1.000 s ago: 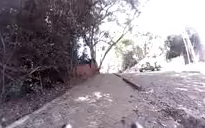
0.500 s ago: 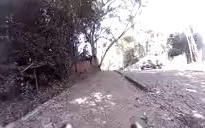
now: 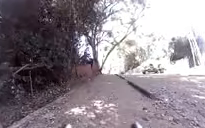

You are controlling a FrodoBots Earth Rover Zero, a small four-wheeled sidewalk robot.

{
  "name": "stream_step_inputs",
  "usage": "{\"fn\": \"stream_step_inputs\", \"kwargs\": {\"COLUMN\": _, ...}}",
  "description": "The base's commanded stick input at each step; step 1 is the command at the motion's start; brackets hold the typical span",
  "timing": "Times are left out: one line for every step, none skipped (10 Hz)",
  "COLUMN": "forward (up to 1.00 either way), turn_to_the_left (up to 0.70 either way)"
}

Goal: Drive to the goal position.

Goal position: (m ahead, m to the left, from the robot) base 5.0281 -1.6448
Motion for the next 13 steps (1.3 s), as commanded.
{"fn": "stream_step_inputs", "kwargs": {"forward": 0.70, "turn_to_the_left": -0.35}}
{"fn": "stream_step_inputs", "kwargs": {"forward": 0.70, "turn_to_the_left": -0.35}}
{"fn": "stream_step_inputs", "kwargs": {"forward": 0.70, "turn_to_the_left": -0.35}}
{"fn": "stream_step_inputs", "kwargs": {"forward": 0.70, "turn_to_the_left": 0.00}}
{"fn": "stream_step_inputs", "kwargs": {"forward": 0.70, "turn_to_the_left": 0.00}}
{"fn": "stream_step_inputs", "kwargs": {"forward": 0.70, "turn_to_the_left": -0.01}}
{"fn": "stream_step_inputs", "kwargs": {"forward": 0.70, "turn_to_the_left": -0.15}}
{"fn": "stream_step_inputs", "kwargs": {"forward": 0.70, "turn_to_the_left": -0.28}}
{"fn": "stream_step_inputs", "kwargs": {"forward": 0.70, "turn_to_the_left": -0.32}}
{"fn": "stream_step_inputs", "kwargs": {"forward": 0.70, "turn_to_the_left": -0.34}}
{"fn": "stream_step_inputs", "kwargs": {"forward": 0.70, "turn_to_the_left": -0.22}}
{"fn": "stream_step_inputs", "kwargs": {"forward": 0.70, "turn_to_the_left": -0.07}}
{"fn": "stream_step_inputs", "kwargs": {"forward": 0.70, "turn_to_the_left": 0.00}}
